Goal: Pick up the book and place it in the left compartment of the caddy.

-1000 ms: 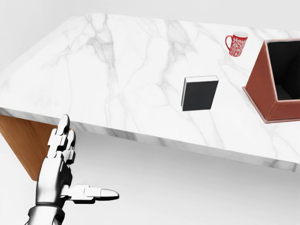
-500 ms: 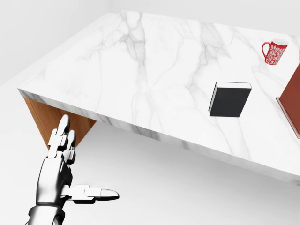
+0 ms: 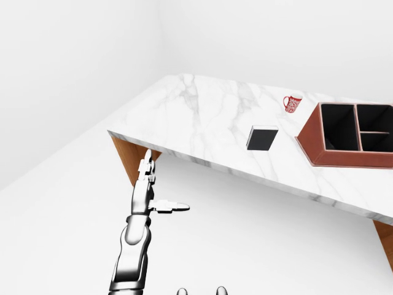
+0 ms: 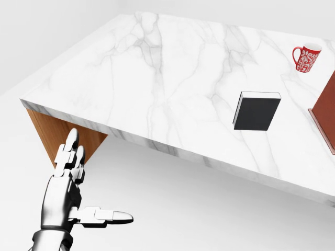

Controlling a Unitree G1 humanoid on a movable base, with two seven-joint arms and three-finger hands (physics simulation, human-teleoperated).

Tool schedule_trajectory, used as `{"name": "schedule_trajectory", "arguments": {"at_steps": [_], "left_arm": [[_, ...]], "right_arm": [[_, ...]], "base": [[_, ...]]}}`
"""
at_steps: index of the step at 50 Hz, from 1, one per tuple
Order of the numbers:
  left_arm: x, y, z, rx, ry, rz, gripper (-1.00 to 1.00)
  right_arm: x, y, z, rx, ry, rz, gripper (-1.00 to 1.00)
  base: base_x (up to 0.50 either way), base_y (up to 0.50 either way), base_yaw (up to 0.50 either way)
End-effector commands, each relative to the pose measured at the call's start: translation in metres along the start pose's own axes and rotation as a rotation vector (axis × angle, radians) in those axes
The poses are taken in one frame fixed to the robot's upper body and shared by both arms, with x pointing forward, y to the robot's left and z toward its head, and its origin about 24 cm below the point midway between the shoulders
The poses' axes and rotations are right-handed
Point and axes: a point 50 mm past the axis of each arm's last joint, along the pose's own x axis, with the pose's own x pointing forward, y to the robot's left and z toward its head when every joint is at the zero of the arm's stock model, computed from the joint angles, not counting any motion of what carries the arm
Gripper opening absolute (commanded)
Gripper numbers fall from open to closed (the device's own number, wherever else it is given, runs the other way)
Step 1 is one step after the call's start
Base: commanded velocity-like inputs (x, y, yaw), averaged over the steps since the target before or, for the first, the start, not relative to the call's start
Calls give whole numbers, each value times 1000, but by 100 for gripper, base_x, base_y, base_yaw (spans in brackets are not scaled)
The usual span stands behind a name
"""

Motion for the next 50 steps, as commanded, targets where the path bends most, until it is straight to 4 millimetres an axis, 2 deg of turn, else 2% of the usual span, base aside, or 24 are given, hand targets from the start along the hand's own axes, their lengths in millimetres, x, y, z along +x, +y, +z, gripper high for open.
{"name": "schedule_trajectory", "arguments": {"at_steps": [1, 13, 18, 29, 33, 35, 38, 50], "left_arm": [[0, 0, -3, -2, 13, -1, 100], [-2, -1, 3, -1, -14, -5, 100], [0, 0, -1, -2, 5, -6, 100], [-2, -2, 6, -3, -25, -11, 100], [0, -1, 1, -7, -2, -13, 100], [-2, -2, 6, -7, -26, -13, 100], [0, -1, -1, -6, 6, -13, 100], [-2, -1, 2, -4, -9, -12, 100]], "right_arm": [[0, -1, -2, -3, 6, -4, 100], [0, 0, -2, -4, 7, 0, 100], [0, 1, -3, -3, 11, 4, 100], [0, 2, 0, -1, -1, 7, 100], [0, 2, 0, 3, -1, 7, 100], [0, 1, 0, 4, -3, 6, 100], [0, 1, -1, 4, 1, 6, 100], [-1, 2, 1, 5, -4, 8, 100]], "base": [[0, 0, 0], [0, 0, 0], [0, 0, 0], [8, -19, 0], [8, -19, 0], [8, -19, 0], [8, -19, 0], [8, -19, 0]]}}
